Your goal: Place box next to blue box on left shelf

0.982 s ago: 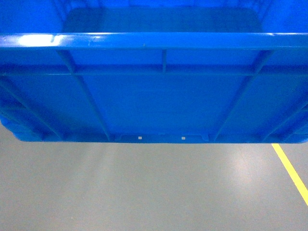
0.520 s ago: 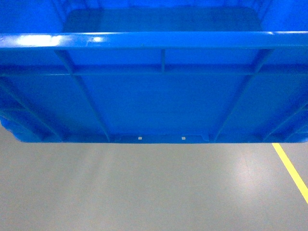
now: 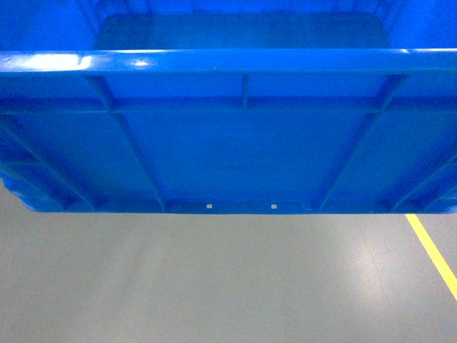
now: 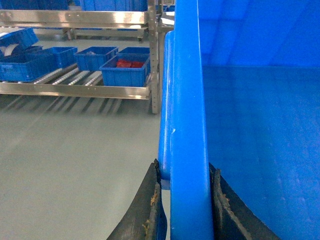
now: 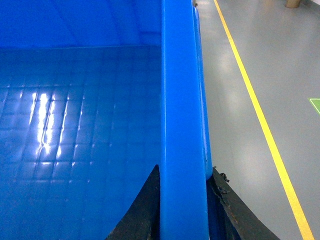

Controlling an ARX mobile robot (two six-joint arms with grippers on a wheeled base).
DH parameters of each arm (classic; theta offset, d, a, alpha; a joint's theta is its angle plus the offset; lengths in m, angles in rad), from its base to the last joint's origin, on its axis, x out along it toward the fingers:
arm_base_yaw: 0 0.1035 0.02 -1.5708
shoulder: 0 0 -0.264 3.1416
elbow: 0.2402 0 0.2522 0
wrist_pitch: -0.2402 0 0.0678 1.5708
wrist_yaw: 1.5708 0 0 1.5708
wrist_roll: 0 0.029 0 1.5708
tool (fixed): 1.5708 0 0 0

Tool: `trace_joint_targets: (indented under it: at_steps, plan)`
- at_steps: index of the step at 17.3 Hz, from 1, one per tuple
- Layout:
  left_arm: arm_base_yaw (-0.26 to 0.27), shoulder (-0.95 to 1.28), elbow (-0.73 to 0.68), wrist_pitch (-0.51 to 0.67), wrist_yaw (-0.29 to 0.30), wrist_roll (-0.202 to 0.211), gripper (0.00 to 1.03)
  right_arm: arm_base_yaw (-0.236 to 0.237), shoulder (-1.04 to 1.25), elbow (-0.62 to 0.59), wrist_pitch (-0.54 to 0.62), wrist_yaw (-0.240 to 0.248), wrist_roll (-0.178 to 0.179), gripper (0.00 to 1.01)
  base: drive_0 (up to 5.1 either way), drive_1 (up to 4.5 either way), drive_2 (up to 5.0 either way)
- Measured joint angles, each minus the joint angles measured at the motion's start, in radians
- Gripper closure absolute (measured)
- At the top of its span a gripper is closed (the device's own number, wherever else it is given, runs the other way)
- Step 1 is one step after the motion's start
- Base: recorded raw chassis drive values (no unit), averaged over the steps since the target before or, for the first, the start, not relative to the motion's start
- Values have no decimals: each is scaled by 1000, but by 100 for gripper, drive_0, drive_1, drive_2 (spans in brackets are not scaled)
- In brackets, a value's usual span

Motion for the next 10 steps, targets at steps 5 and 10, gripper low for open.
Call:
trace_joint_targets:
  at_steps: [5,10]
  plan:
    - [0,0,0,-2,0,0,87,0,0,0,0,1,0,83,4,434,-427]
    - [0,0,0,-3,0,1,87,0,0,0,-3,1,0,83,-3,427,-434]
